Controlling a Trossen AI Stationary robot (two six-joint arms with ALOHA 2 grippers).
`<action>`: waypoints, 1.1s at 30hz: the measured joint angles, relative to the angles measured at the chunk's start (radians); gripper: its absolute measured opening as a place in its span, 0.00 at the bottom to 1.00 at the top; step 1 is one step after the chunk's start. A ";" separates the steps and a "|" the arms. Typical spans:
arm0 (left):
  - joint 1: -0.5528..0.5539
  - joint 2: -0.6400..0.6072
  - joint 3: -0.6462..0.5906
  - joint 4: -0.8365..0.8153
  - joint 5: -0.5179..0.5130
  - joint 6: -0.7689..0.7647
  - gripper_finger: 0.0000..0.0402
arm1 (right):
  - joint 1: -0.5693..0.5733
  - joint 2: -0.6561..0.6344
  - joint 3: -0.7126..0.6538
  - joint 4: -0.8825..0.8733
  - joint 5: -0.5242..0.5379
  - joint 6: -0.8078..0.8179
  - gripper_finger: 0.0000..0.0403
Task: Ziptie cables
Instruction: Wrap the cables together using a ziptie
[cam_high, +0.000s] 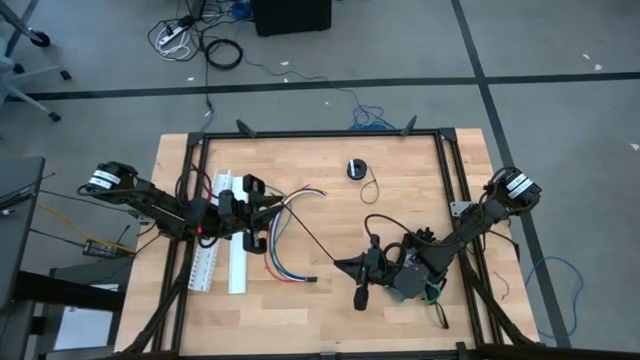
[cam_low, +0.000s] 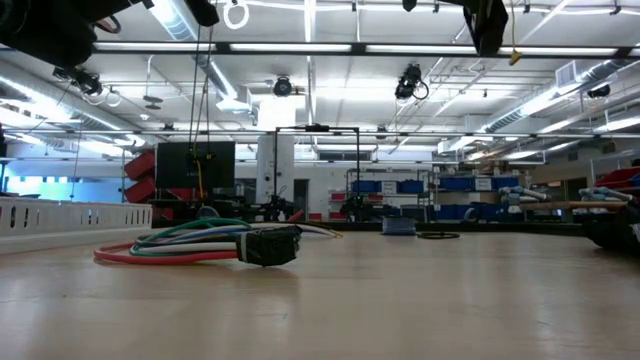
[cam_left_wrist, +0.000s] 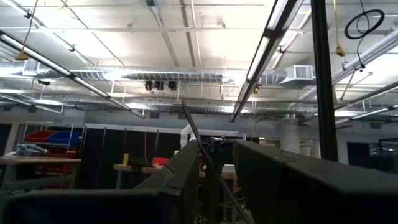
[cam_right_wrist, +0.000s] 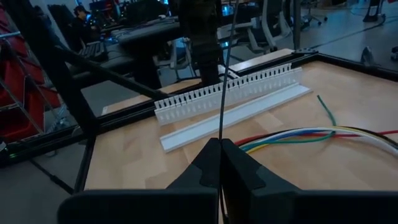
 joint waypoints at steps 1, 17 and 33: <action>0.000 0.000 0.000 0.000 0.004 -0.017 0.23 | 0.000 0.000 0.000 0.002 0.018 -0.008 0.00; 0.001 0.000 0.000 0.000 -0.069 -0.338 0.23 | 0.016 0.000 0.000 0.042 0.010 -0.057 0.00; 0.001 0.001 0.000 -0.045 -0.069 -0.289 0.23 | -0.004 0.000 0.000 0.053 0.007 -0.064 0.00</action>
